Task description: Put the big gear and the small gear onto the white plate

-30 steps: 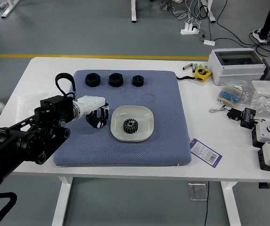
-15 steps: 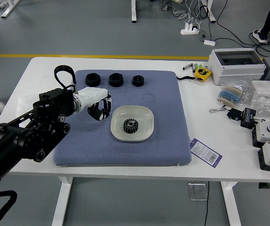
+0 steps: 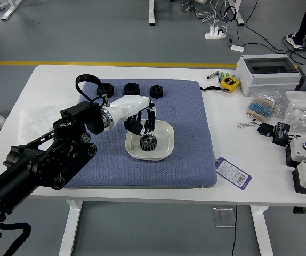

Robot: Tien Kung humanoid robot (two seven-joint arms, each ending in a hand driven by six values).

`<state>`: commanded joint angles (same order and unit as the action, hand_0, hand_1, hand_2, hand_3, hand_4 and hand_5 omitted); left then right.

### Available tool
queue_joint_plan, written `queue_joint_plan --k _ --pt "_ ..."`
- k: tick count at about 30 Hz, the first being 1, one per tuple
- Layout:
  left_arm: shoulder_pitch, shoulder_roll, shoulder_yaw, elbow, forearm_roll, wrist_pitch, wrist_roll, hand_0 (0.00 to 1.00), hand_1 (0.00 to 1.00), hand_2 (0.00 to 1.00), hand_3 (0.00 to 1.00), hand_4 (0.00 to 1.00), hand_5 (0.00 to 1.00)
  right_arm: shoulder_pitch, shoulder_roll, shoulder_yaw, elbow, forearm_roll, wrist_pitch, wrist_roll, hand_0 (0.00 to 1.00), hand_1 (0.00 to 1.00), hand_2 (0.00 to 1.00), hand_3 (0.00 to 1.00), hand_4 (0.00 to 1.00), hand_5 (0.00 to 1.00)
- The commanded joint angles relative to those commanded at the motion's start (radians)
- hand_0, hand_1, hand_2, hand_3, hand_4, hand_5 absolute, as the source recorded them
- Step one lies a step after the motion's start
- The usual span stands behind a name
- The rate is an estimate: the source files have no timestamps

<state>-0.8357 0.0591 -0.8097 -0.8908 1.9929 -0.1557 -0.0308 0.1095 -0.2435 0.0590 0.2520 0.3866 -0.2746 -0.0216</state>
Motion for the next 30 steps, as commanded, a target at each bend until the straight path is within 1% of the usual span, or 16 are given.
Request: queue_joint_plan --k 2,3,4,5,8,10,11,16,17,19,22,23,28,29,30 --pt "-0.004 -0.011 0.023 0.017 -0.003 0.013 -0.008 0.337 0.328 0.377 0.428 0.570 0.002 0.004 -0.001 -0.002 0.000 0.002 0.000 0.001 0.656 0.647 0.728 0.573 0.790 0.719" --pt "-0.004 -0.013 0.026 0.019 -0.003 0.015 -0.009 0.337 0.328 0.377 0.428 0.570 0.002 0.005 -0.001 -0.002 0.000 0.003 0.000 0.001 0.656 0.647 0.728 0.573 0.790 0.719" --pt "-0.008 -0.021 0.039 0.033 -0.006 0.030 -0.016 0.337 0.328 0.377 0.428 0.570 0.002 0.008 -0.002 -0.002 0.000 0.002 0.000 0.002 0.656 0.647 0.728 0.573 0.790 0.719" --pt "-0.010 -0.027 0.046 0.043 -0.006 0.041 -0.019 0.356 0.392 0.447 0.512 0.673 0.002 0.010 -0.002 -0.002 0.001 0.002 0.000 0.002 0.655 0.647 0.728 0.573 0.790 0.719" --pt "-0.018 -0.040 0.057 0.068 0.001 0.068 -0.018 0.356 0.392 0.447 0.512 0.673 0.002 0.015 -0.004 -0.004 0.001 0.005 0.001 0.004 0.655 0.647 0.728 0.573 0.790 0.719" --pt "-0.022 -0.044 0.062 0.076 0.005 0.097 -0.001 0.356 0.392 0.447 0.512 0.673 0.002 0.017 -0.005 -0.006 0.001 0.008 0.001 0.006 0.655 0.647 0.728 0.573 0.790 0.719" --pt "-0.023 -0.045 0.062 0.078 0.007 0.104 0.004 0.366 0.471 0.542 0.717 0.893 0.056 0.018 -0.005 -0.007 0.001 0.009 0.001 0.006 0.655 0.646 0.728 0.573 0.790 0.719" --pt "-0.032 -0.051 0.063 0.097 0.014 0.129 0.038 0.366 0.471 0.542 0.717 0.893 0.056 0.021 -0.007 -0.010 0.001 0.012 0.002 0.009 0.655 0.646 0.728 0.573 0.790 0.719" --pt "-0.033 -0.051 0.061 0.100 0.017 0.131 0.042 0.373 0.504 0.650 0.811 0.998 0.145 0.021 -0.007 -0.011 0.001 0.013 0.002 0.010 0.655 0.646 0.728 0.573 0.790 0.719" --pt "-0.034 -0.051 0.059 0.107 0.021 0.133 0.049 0.373 0.504 0.650 0.811 0.998 0.145 0.021 -0.008 -0.012 0.001 0.016 0.003 0.011 0.655 0.646 0.728 0.573 0.790 0.719" --pt "-0.034 -0.046 0.058 0.109 0.021 0.124 0.060 0.373 0.504 0.650 0.811 0.998 0.145 0.021 -0.008 -0.013 0.000 0.020 0.003 0.013 0.655 0.646 0.728 0.573 0.790 0.719" --pt "-0.034 -0.045 0.058 0.110 0.021 0.122 0.061 0.384 0.533 0.684 0.827 0.998 0.191 0.021 -0.008 -0.013 0.000 0.020 0.003 0.013 0.656 0.645 0.728 0.573 0.790 0.718" --pt "-0.032 -0.044 0.052 0.109 0.019 0.118 0.062 0.384 0.533 0.684 0.827 0.998 0.191 0.021 -0.008 -0.011 0.000 0.014 0.003 0.011 0.656 0.645 0.728 0.573 0.790 0.718" --pt "-0.031 -0.043 0.047 0.108 0.020 0.121 0.061 0.385 0.545 0.691 0.841 0.998 0.214 0.021 -0.008 -0.011 0.000 0.013 0.003 0.010 0.656 0.645 0.727 0.572 0.790 0.719" --pt "-0.030 -0.042 0.046 0.107 0.021 0.122 0.061 0.385 0.545 0.691 0.841 0.998 0.214 0.021 -0.008 -0.011 0.000 0.013 0.003 0.010 0.656 0.645 0.727 0.572 0.790 0.719"
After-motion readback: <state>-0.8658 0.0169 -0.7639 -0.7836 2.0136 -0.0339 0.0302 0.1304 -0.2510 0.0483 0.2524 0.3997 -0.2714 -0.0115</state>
